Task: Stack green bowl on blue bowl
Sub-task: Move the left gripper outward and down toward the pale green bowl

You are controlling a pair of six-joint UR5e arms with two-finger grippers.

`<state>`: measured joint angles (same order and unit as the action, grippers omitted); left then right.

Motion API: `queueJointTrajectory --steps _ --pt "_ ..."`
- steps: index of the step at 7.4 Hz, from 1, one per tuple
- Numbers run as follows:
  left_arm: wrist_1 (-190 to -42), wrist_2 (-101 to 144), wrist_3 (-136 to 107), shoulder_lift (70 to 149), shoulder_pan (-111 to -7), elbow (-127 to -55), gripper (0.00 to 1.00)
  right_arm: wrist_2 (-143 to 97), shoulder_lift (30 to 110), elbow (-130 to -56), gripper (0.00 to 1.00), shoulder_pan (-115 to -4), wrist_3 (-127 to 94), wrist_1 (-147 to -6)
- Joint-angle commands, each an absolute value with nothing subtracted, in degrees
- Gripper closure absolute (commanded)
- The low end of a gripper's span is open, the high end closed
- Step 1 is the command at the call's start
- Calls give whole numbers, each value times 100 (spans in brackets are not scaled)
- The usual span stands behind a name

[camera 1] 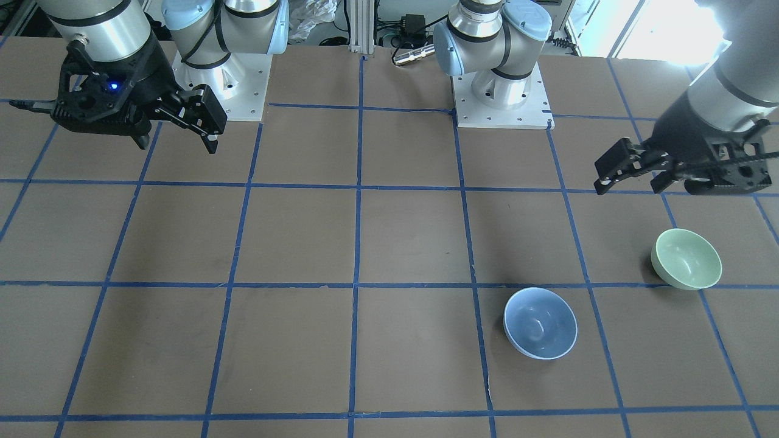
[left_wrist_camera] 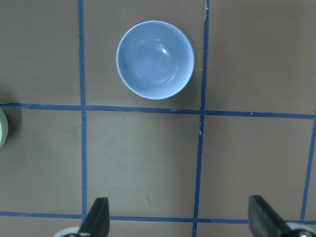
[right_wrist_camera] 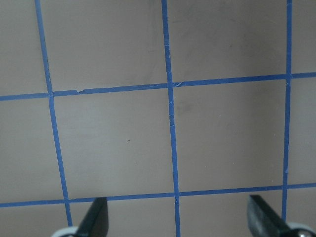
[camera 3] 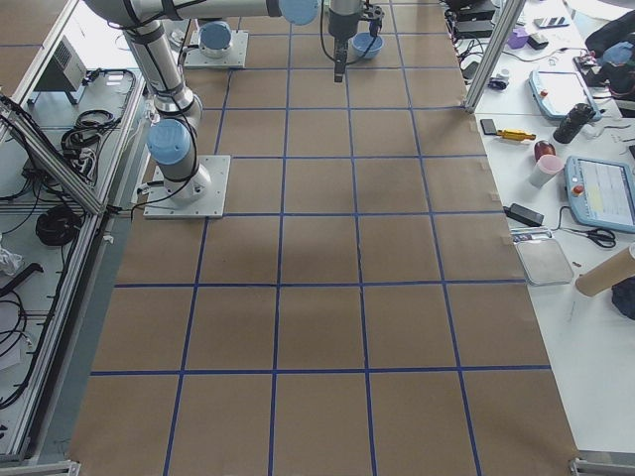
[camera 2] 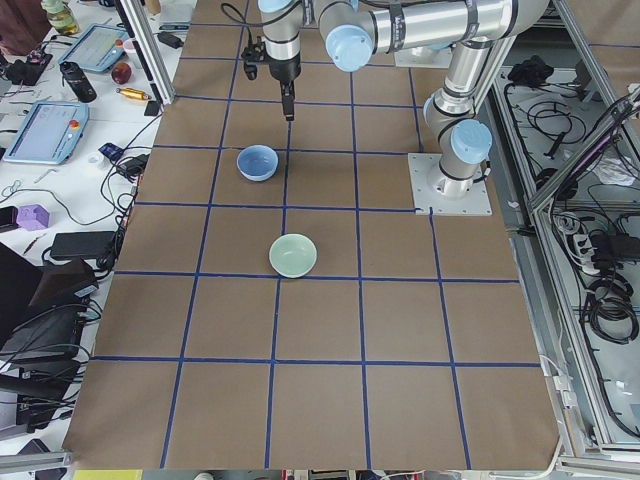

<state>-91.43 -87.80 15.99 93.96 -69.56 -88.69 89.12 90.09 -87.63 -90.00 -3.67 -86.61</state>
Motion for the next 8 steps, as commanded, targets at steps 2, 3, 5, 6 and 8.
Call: queueJointTrajectory --steps 2,3,5,6,8 --pt "-8949 -8763 3666 9824 -5392 -9053 0 8912 9009 -8763 0 -9000 -360 -8666" --pt "-8564 -8780 4274 10035 -4953 -9053 0 8912 9009 -8763 0 -9000 -360 -8657" --pt "-7591 -8763 4849 10605 -4432 -9149 0 8912 9009 -8763 0 -9000 -360 -8666" --pt "-7072 -8798 4930 10904 -4334 -9193 0 8912 9009 -8763 0 -9000 -360 -8657" --pt "-6393 -8815 4983 11371 -4307 -9342 0 8912 9009 -8763 0 -9000 -360 -8657"
